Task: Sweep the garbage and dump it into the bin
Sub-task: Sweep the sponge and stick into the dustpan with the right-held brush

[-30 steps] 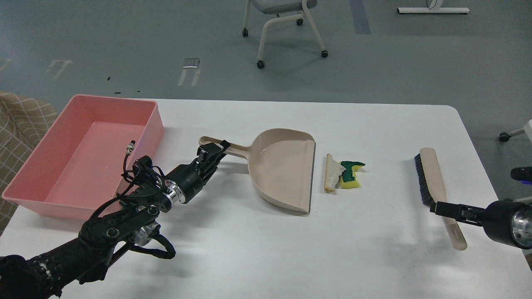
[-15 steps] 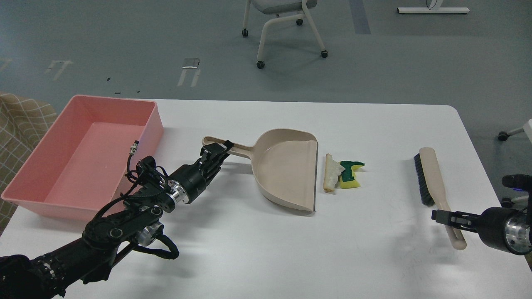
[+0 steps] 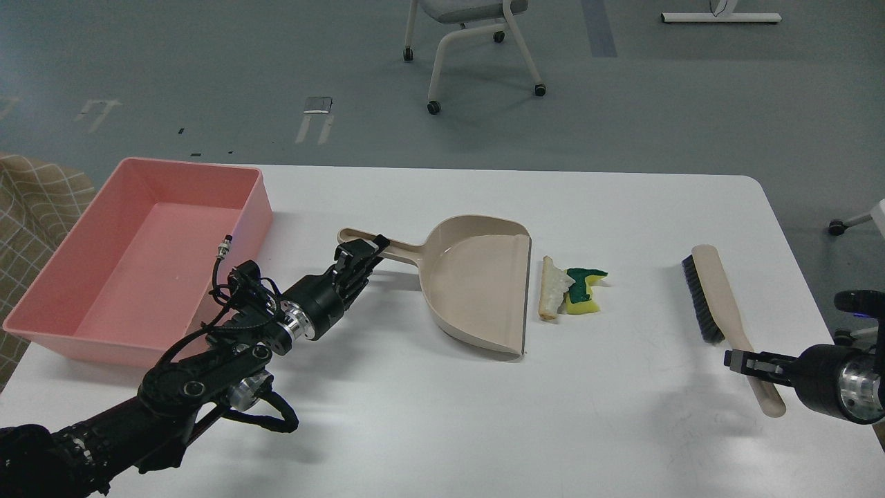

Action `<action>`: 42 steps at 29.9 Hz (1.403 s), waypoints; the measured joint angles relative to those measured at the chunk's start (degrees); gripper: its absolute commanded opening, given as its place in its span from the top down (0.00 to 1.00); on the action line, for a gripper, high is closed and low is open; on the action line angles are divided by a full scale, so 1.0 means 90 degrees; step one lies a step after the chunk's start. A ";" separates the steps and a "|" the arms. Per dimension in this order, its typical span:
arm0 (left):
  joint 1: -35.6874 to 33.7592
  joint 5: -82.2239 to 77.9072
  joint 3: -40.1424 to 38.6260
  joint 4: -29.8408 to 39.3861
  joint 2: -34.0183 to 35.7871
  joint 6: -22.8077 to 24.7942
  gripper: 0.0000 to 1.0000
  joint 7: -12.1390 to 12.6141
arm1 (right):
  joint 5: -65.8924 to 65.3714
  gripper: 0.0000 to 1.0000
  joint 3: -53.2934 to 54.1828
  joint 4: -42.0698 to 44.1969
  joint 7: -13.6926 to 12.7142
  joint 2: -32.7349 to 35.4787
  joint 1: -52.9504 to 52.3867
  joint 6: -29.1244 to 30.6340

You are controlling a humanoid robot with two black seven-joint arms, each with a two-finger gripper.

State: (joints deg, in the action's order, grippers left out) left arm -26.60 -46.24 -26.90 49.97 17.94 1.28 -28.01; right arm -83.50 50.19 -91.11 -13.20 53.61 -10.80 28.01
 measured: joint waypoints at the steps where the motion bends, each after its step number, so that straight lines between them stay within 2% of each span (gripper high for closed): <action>1: 0.0006 -0.0002 0.0002 0.0003 0.0000 -0.0007 0.88 0.0000 | 0.0000 1.00 0.0005 0.0002 0.0009 -0.0051 -0.0003 0.0000; 9: 0.0006 -0.0008 0.0011 0.0006 -0.0001 -0.0074 0.88 0.0001 | 0.0010 1.00 0.0010 -0.0019 0.0056 -0.0515 -0.0040 -0.0001; 17: -0.0031 -0.0011 0.0011 0.0010 -0.0001 -0.0076 0.88 0.0003 | 0.0013 1.00 -0.0115 -0.0026 0.0015 -0.1468 -0.0336 0.0000; 27: -0.0069 -0.0023 0.0185 0.0114 0.0123 -0.0061 0.88 0.0002 | 0.0035 1.00 -0.0552 -0.0069 -0.0011 -0.2306 -0.0996 -0.0001; 34: -0.0079 -0.0026 0.0323 0.0115 0.0054 -0.0061 0.88 -0.0004 | 0.0028 1.00 -0.1135 -0.0006 -0.0281 -0.3024 -0.1288 0.0000; 38: -0.0105 -0.0026 0.0328 0.0111 0.0061 -0.0063 0.88 -0.0002 | 0.0057 1.00 -0.1123 -0.0067 -0.0307 -0.3331 -0.1449 0.0000; 42: -0.0151 -0.0021 0.0331 0.0111 0.0094 -0.0063 0.87 0.0006 | 0.0119 1.00 -0.0871 -0.0216 -0.0311 -0.3279 -0.1520 0.0000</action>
State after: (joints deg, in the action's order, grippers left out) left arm -27.96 -46.44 -23.92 50.97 18.78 0.72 -27.95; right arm -82.43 42.35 -93.05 -16.00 24.10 -24.49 28.01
